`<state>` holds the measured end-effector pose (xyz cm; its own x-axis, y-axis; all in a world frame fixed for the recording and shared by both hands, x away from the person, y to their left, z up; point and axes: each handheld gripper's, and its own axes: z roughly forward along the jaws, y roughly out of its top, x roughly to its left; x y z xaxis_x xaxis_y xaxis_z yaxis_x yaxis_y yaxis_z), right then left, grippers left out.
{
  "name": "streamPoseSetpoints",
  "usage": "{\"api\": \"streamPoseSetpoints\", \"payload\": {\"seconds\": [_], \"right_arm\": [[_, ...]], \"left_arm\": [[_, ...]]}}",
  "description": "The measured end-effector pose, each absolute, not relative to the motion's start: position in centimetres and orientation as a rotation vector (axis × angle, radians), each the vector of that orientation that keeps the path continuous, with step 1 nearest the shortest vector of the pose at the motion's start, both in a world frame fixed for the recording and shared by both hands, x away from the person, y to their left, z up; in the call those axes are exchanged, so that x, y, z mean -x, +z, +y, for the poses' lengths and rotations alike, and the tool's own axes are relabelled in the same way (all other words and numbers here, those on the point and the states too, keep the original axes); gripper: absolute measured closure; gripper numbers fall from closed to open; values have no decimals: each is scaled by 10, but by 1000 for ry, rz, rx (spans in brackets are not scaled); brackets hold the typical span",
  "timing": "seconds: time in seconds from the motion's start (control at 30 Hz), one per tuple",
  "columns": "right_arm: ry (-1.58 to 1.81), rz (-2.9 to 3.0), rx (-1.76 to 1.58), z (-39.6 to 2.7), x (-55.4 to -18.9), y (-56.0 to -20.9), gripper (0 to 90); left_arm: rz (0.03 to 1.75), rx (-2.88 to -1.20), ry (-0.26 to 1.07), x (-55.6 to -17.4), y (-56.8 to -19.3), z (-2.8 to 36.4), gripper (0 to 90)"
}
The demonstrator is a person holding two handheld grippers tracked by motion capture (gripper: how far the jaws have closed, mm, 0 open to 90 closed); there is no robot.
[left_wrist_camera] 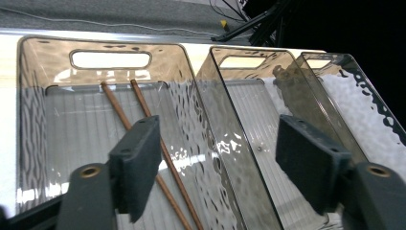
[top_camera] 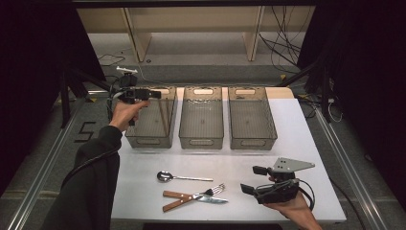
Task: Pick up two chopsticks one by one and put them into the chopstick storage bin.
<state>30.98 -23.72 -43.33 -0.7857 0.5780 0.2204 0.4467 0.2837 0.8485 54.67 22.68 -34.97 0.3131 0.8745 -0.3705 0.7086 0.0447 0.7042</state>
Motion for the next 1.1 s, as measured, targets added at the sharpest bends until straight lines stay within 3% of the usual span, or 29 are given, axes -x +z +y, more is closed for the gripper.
{"api": "streamPoseSetpoints", "payload": {"seconds": [0.2,0.53,1.1], "right_arm": [[1524,2410,-964,-238,-309,-433,189],[1521,2405,-962,-237,-308,-434,189],[1520,2394,-952,-233,-305,-439,193]], "left_arm": [[1381,-1752,209,-534,-347,221,211],[1169,-1768,185,-478,-340,206,197],[1023,-1850,109,-403,-392,184,194]]}}
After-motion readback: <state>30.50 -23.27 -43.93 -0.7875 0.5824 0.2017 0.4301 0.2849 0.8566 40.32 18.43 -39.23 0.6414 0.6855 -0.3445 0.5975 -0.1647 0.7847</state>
